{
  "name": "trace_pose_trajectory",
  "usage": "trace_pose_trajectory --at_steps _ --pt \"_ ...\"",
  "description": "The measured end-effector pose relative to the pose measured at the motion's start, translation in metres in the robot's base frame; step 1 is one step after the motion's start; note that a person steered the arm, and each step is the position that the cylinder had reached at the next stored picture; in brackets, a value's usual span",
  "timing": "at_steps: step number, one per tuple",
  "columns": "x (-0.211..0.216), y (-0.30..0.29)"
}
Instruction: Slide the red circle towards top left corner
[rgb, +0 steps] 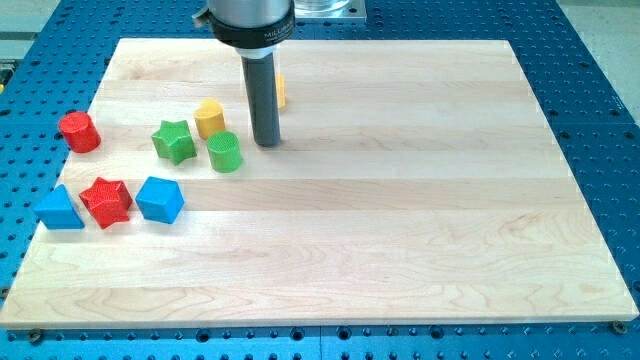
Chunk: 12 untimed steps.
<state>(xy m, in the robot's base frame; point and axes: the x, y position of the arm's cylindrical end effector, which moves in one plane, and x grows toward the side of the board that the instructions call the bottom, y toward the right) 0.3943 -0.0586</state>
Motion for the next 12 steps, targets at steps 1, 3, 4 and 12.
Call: trace_pose_trajectory --at_steps 1,3,4,12 --pt "0.003 0.010" --pt "0.101 0.002" --pt "0.135 -0.035" --pt "-0.020 -0.244"
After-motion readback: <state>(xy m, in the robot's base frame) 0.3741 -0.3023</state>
